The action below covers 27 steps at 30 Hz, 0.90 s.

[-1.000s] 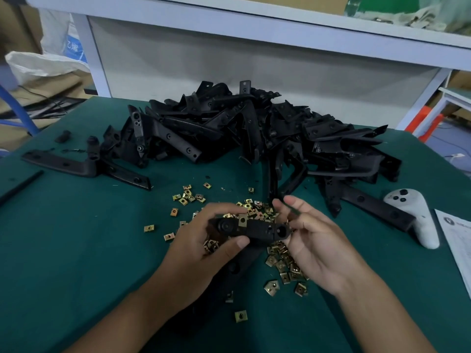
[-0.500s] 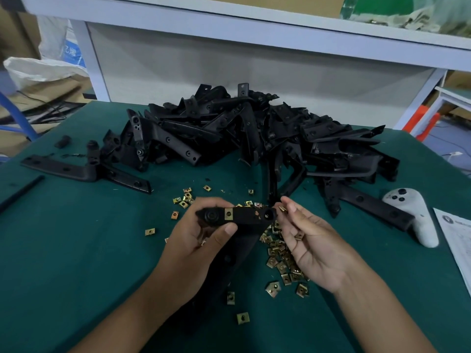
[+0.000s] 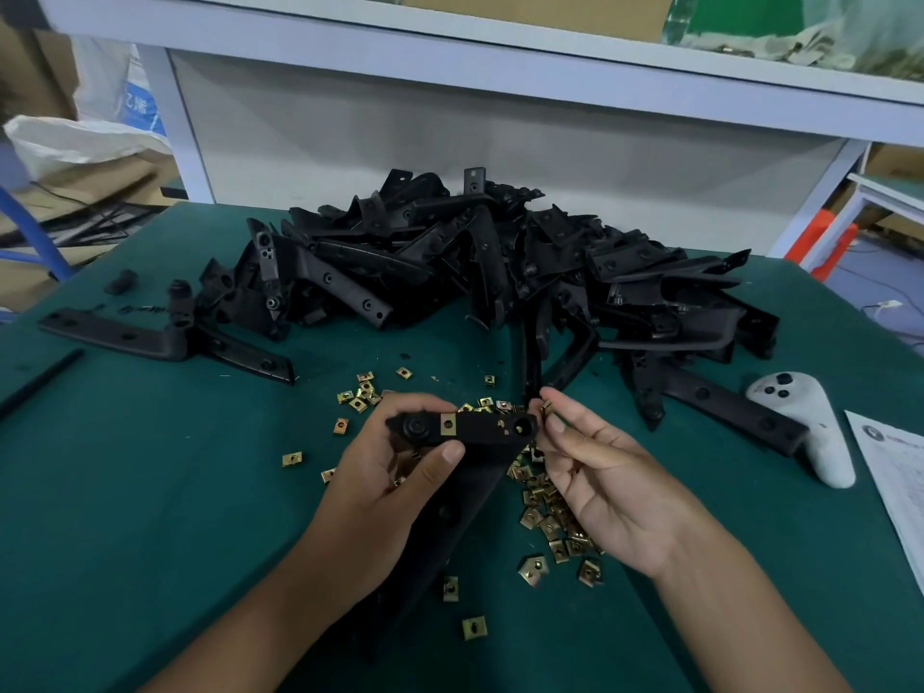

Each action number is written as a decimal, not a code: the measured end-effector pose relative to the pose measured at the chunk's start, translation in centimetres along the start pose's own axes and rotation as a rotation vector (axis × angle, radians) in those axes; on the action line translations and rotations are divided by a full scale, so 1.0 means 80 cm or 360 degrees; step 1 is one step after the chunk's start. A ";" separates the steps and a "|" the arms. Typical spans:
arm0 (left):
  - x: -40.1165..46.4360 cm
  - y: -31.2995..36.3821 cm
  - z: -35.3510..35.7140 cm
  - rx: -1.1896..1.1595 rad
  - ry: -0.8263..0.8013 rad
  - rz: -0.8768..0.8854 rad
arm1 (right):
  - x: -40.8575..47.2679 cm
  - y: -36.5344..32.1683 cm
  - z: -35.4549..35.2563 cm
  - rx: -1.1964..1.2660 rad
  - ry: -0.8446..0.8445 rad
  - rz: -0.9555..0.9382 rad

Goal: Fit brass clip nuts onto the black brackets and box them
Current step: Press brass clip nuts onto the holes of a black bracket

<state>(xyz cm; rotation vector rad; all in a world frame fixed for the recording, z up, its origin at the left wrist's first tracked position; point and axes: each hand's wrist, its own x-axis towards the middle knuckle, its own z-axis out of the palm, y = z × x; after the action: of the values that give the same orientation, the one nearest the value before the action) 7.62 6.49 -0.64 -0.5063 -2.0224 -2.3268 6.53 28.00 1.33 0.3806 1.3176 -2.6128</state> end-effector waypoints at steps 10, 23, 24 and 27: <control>-0.001 0.001 -0.002 0.0133 -0.0043 0.0013 | -0.007 0.000 0.008 -0.0265 -0.0039 -0.0062; -0.004 -0.001 -0.003 0.0104 -0.0081 -0.0018 | -0.013 0.001 0.011 -0.0381 -0.0119 -0.0068; -0.004 0.000 -0.003 0.0082 -0.0093 -0.0017 | -0.012 0.001 0.011 -0.0372 -0.0126 -0.0081; -0.005 0.002 -0.003 0.0021 -0.0165 -0.0034 | -0.014 0.000 0.013 -0.0341 -0.0126 -0.0073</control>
<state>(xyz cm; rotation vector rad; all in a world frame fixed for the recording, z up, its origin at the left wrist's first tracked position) 8.00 6.15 -0.60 -0.6208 -2.0954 -2.3446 7.43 27.20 2.28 0.2134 1.5760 -2.4610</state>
